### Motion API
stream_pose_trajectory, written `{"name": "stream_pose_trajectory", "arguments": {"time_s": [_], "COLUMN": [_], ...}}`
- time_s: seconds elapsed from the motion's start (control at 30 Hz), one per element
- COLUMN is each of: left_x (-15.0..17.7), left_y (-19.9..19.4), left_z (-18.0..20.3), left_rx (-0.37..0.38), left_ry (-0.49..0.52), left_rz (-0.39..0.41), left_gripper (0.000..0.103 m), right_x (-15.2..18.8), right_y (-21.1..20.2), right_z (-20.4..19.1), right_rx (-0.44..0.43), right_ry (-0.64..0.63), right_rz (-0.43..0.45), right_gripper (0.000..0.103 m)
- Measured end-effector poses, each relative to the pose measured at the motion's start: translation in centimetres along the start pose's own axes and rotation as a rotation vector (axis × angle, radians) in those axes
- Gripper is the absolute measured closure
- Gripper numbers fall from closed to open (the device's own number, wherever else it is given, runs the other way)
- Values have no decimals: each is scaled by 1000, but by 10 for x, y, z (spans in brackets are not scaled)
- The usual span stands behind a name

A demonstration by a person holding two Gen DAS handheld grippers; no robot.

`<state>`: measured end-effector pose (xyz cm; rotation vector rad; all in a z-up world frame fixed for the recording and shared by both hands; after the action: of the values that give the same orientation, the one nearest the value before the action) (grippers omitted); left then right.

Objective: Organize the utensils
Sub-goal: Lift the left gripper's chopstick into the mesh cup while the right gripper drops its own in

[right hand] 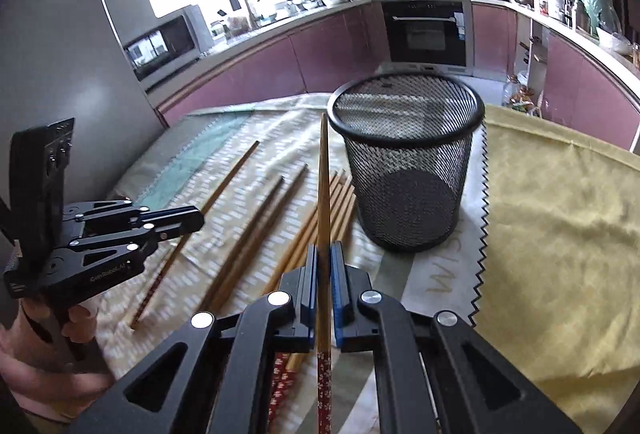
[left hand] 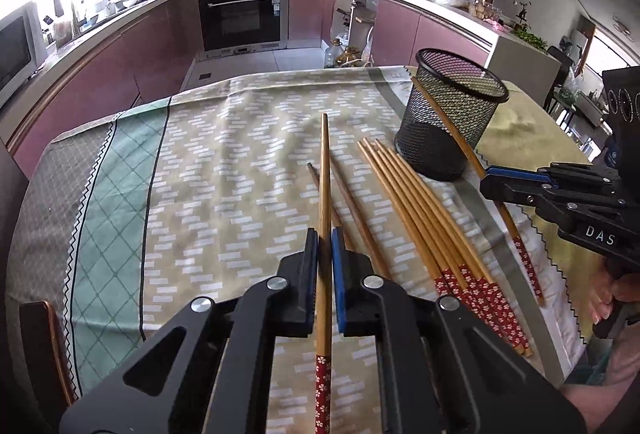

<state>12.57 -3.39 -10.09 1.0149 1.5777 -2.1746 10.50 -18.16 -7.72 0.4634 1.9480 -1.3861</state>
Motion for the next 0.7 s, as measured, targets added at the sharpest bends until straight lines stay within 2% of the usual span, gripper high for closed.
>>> {"name": "stream_pose_trajectory", "arguments": {"time_s": [0.27, 0.5, 0.7], "left_x": [-30, -58, -94], "left_y": [-43, -85, -105], "left_z": [14, 30, 49], "left_rx": [122, 205, 242], "left_ry": [17, 29, 55], "left_rz": [90, 182, 258], "left_gripper": [95, 95, 95], "right_x": [-20, -40, -69], "right_y": [-38, -62, -81], "right_z": [-3, 3, 9], "right_rx": [-59, -66, -46], "right_ry": [-1, 1, -9], "right_rz": [118, 212, 296], "right_gripper": [97, 97, 97]}}
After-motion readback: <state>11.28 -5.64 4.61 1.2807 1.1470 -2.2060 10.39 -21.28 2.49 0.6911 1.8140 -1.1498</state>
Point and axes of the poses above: each gripper's, at about its wrist camera, not at the fingertips, and y roughly the way its jaws point, z to its right, x to its underside, the point moved 3 cm from there along y, roughly the way its jaws point, and after that the axes turned 7 degrees about x, right-handed, at the moved point
